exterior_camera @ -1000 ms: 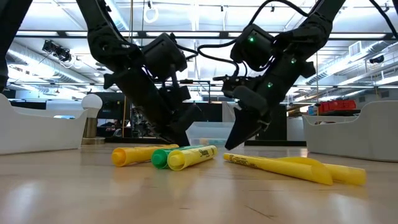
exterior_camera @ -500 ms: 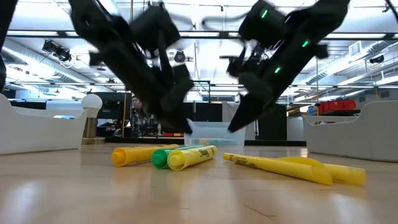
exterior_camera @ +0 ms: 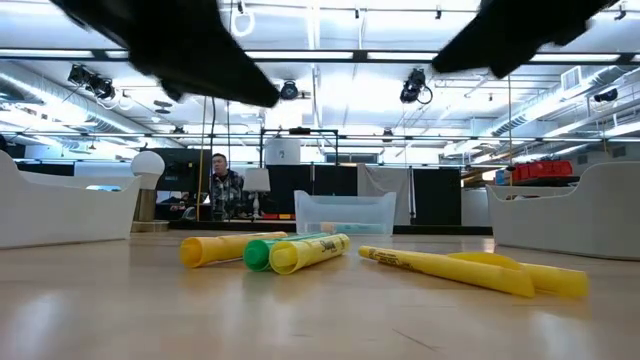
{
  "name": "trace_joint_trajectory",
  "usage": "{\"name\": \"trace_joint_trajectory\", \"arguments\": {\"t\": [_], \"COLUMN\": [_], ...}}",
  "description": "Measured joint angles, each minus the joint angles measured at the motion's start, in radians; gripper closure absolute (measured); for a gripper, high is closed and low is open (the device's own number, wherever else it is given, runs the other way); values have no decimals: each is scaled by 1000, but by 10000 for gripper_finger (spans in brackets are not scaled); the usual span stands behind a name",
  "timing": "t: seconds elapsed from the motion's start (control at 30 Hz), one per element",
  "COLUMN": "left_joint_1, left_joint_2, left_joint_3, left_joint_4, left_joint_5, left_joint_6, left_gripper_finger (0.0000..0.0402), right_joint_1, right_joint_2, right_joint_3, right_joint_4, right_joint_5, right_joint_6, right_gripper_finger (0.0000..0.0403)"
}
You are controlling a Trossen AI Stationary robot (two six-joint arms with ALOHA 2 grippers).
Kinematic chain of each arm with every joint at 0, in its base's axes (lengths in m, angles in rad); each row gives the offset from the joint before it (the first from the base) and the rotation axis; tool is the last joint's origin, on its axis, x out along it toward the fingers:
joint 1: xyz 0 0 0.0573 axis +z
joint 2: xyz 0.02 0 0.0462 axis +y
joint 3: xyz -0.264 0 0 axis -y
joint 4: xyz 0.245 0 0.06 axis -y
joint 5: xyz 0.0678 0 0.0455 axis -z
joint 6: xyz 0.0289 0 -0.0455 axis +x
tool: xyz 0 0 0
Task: Pick & Place Markers
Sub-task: Put the yellow highlighter pen into the transparent bin
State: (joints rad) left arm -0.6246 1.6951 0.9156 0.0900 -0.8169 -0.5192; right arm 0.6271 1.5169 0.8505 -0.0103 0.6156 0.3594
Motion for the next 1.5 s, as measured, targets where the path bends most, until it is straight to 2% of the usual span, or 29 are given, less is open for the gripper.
{"name": "trace_joint_trajectory", "arguments": {"t": [0.2, 0.33, 0.67, 0.8, 0.97, 1.3, 1.5], "left_joint_1": [-19, 1, 40, 46, 50, 68, 98], "left_joint_2": [1, 1, 48, 102, 153, 173, 172], "left_joint_3": [10, 10, 10, 10, 10, 10, 10], "left_joint_4": [-134, -202, -210, -197, -203, -241, -314], "left_joint_5": [63, 141, 150, 142, 124, 103, 144], "left_joint_6": [-275, -410, -468, -513, -570, -597, -596], "left_gripper_finger": [394, 376, 213, 180, 185, 244, 283], "right_joint_1": [81, 80, 43, 40, 40, 40, 40], "right_joint_2": [1, 1, 2, 2, 2, 2, 2], "right_joint_3": [0, 0, 0, 0, 0, 0, 0], "right_joint_4": [39, 40, 40, 39, 40, 40, 40], "right_joint_5": [111, 122, 129, 129, 129, 129, 128], "right_joint_6": [33, 18, -1, -1, -1, -1, -1], "right_gripper_finger": [403, 403, 403, 403, 403, 403, 396]}}
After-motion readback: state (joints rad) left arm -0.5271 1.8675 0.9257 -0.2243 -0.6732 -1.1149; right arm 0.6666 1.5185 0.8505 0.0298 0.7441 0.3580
